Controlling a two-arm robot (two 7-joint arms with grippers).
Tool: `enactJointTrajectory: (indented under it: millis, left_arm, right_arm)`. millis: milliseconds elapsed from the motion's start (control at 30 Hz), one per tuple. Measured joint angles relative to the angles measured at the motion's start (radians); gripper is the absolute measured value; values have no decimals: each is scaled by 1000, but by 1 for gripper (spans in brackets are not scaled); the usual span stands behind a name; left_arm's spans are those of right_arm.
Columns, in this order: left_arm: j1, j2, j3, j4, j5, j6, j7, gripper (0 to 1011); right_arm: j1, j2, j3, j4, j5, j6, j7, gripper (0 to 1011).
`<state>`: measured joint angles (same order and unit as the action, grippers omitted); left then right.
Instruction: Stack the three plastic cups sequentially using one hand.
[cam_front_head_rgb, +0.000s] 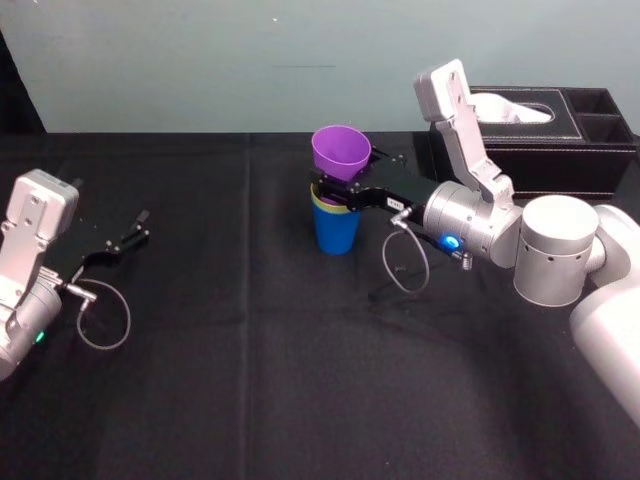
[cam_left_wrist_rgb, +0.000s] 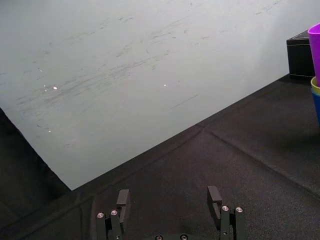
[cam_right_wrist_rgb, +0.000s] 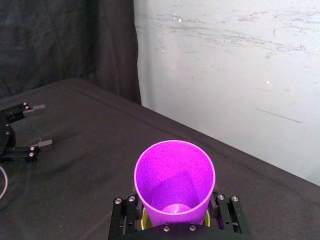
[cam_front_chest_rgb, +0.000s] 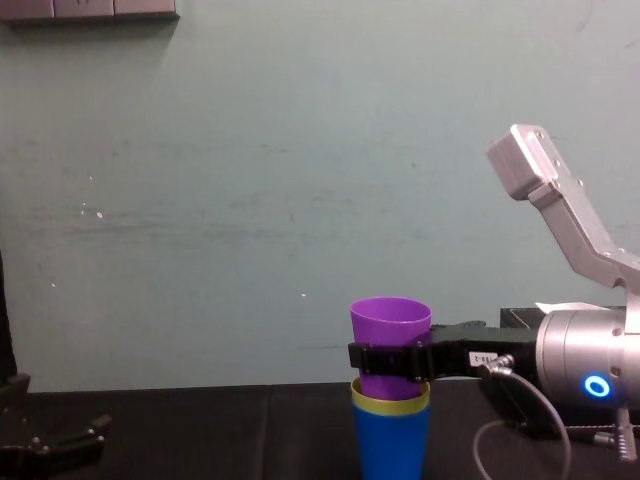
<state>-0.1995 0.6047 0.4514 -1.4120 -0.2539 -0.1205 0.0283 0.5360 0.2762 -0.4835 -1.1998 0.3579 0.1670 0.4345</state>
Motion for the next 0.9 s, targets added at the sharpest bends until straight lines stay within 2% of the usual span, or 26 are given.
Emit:
enactJointTrajectory:
  millis: [367,767,900]
  left_arm:
    - [0,0,0,0,0,0,0,1011]
    - [0,0,0,0,0,0,0,1011]
    - [0,0,0,0,0,0,0,1011]
  right_arm:
    - [1,-15,-1,40,-16,-18,9,722]
    - [2,-17,-3,44,-20,-22,14,722]
    - [2,-17,-3,44,-19,-22,14,802]
